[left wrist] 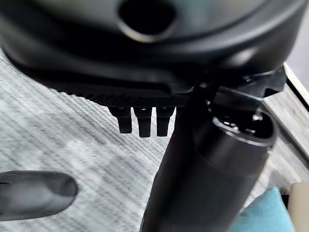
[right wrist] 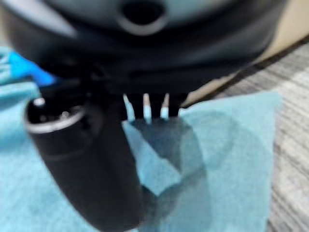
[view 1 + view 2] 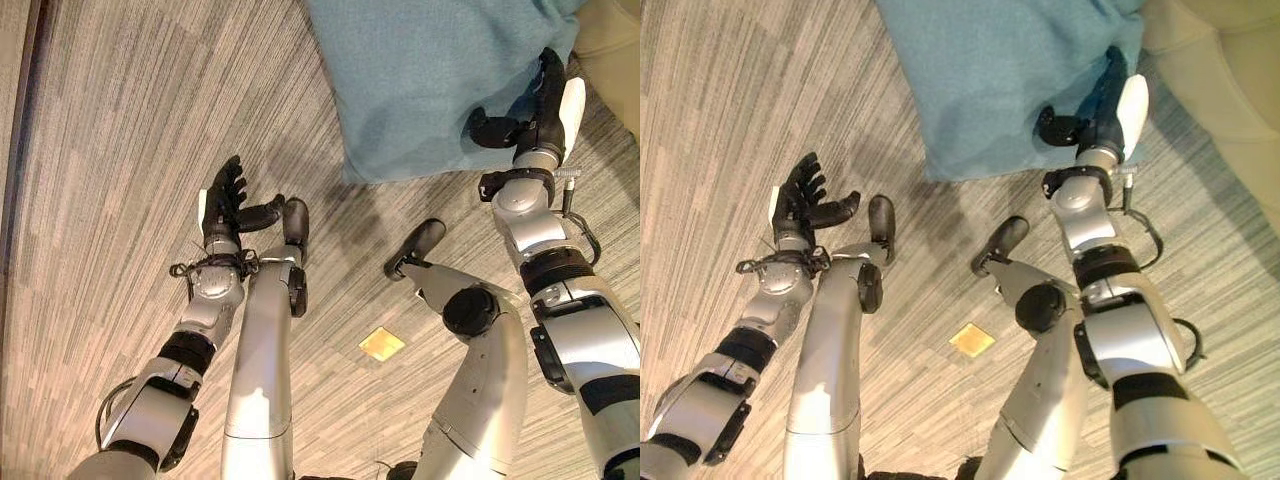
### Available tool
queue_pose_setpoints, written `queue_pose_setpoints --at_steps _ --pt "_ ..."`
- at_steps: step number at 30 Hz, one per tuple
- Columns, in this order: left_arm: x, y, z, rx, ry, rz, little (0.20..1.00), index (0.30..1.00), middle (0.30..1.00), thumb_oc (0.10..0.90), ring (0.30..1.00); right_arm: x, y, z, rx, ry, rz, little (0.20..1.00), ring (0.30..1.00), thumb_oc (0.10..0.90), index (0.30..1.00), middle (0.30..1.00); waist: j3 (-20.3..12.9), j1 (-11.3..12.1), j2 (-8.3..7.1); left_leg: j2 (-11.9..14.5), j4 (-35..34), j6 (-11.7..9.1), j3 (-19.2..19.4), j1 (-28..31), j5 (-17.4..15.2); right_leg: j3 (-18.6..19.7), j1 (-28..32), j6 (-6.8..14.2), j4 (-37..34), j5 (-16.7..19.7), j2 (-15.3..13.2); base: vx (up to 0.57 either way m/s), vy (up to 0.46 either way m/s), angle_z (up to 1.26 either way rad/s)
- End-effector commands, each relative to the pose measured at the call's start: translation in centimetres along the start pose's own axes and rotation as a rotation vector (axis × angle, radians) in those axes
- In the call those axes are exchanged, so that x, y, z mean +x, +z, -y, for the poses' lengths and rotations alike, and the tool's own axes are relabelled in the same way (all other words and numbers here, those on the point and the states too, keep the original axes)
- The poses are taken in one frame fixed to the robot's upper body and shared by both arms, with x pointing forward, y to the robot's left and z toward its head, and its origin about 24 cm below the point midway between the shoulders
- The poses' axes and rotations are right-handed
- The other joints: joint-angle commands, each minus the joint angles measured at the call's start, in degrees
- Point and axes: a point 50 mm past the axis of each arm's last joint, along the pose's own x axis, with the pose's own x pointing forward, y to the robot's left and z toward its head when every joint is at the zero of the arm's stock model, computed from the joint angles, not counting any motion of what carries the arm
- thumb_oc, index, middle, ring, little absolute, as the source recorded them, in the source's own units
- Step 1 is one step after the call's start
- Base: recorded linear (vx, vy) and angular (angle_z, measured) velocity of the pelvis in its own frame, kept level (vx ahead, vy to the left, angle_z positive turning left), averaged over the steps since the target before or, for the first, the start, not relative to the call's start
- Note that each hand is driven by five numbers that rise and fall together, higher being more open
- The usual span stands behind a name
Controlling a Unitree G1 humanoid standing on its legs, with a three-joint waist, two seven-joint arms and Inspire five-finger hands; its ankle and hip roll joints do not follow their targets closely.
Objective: Pick up all the scattered cushions and arrange them neatly on the sofa.
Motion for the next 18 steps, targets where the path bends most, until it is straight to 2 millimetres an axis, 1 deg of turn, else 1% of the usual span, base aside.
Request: queue_pose_setpoints --at_steps 1,2,3,5,6,9,10,11,13,15,18 --pt "0.7 1.9 1.9 -0.067 0.035 0.082 0.900 0.900 0.900 0.800 0.900 -3.1 5.8 -5.3 0.106 0.157 0.254 0.900 0.900 0.800 0.900 0.900 -5.07 -2.05 0.42 -1.78 -3.33 -0.28 -3.86 2.23 -2.45 5.81 4.67 10.68 -4.34 -0.45 1.00 0.01 -0.057 0.02" --pt "1.1 2.7 2.5 -0.064 0.021 0.101 0.900 0.900 0.900 0.800 0.900 -3.3 6.3 -5.6 0.119 0.162 0.264 0.900 0.900 0.800 0.900 0.900 -5.01 -2.43 0.32 -1.84 -3.62 -0.38 -4.04 2.23 -2.28 6.02 4.59 10.97 -4.68 -0.07 1.25 0.00 0.000 0.00" --pt "1.8 4.2 3.7 -0.068 0.001 0.130 0.900 0.900 0.900 0.800 0.900 -3.8 7.1 -6.3 0.142 0.180 0.279 0.900 0.900 0.800 0.900 0.900 -5.01 -2.99 -0.05 -1.74 -4.35 -0.54 -3.99 2.23 -1.99 5.85 4.70 11.18 -5.86 0.47 1.43 0.00 0.000 0.00" --pt "2.5 5.3 4.4 -0.043 -0.004 0.149 0.900 0.900 0.900 0.800 0.900 -3.9 7.6 -6.7 0.162 0.188 0.283 0.900 0.900 0.800 0.900 0.900 -4.95 -3.53 -0.28 -1.71 -4.77 -0.53 -3.98 2.23 -1.82 6.10 4.62 11.49 -6.47 0.89 1.83 0.00 0.026 -0.11" --pt "2.8 5.8 4.7 -0.023 -0.005 0.158 0.900 0.900 0.900 0.800 0.900 -4.0 8.3 -6.8 0.176 0.191 0.295 0.900 0.900 0.800 0.900 0.900 -4.94 -3.82 -0.39 -1.63 -5.09 -0.59 -4.00 2.23 -1.67 6.40 4.47 11.64 -6.76 1.11 2.02 0.00 0.015 -0.15" --pt "3.1 6.0 4.8 0.002 -0.002 0.157 0.900 0.900 0.900 0.800 0.900 -4.1 8.7 -6.9 0.190 0.190 0.305 0.900 0.900 0.800 0.900 0.900 -4.86 -4.08 -0.63 -1.51 -5.25 -0.56 -3.87 2.23 -1.63 6.63 4.30 11.69 -7.12 1.34 2.20 0.00 0.026 -0.08" --pt "3.6 6.5 5.2 0.045 0.014 0.152 0.900 0.900 0.900 0.800 0.900 -4.3 9.6 -7.1 0.216 0.195 0.325 0.900 0.900 0.800 0.900 0.900 -4.54 -4.65 -1.10 -1.17 -5.07 -0.37 -3.67 2.23 -1.83 7.18 3.90 11.78 -7.10 1.57 2.73 0.01 0.056 -0.07" --pt "3.9 6.7 5.2 0.065 0.023 0.149 0.900 0.900 0.900 0.800 0.900 -4.3 9.9 -7.0 0.227 0.194 0.334 0.900 0.900 0.800 0.900 0.900 -4.21 -4.93 -1.30 -1.06 -4.93 -0.27 -3.60 2.23 -1.96 7.59 3.64 11.94 -7.06 1.79 2.89 0.01 0.079 -0.11" --pt "3.9 6.4 5.6 0.115 0.017 0.129 0.900 0.900 0.900 0.800 0.900 -4.6 10.7 -7.0 0.274 0.192 0.350 0.900 0.900 0.800 0.900 0.900 -3.55 -5.45 -1.58 -0.51 -4.35 0.00 -3.25 2.23 -2.33 8.20 3.04 12.07 -6.75 1.98 3.43 0.01 0.084 -0.16" --pt "3.9 6.1 5.7 0.133 0.007 0.119 0.900 0.900 0.900 0.800 0.900 -4.8 11.0 -7.0 0.288 0.196 0.358 0.900 0.900 0.800 0.900 0.900 -3.15 -5.65 -1.53 -0.34 -4.07 0.13 -3.15 2.23 -2.47 8.67 2.65 12.35 -6.68 2.24 3.70 0.01 0.063 -0.23" --pt "3.7 5.1 6.1 0.139 -0.003 0.067 0.900 0.900 0.900 0.800 0.900 -4.9 11.2 -7.0 0.300 0.203 0.360 0.900 0.900 0.800 0.900 0.900 -2.49 -5.99 -1.76 -0.19 -3.69 0.27 -2.82 2.23 -2.63 9.43 2.06 12.32 -6.42 2.29 3.93 0.00 0.033 -0.09"
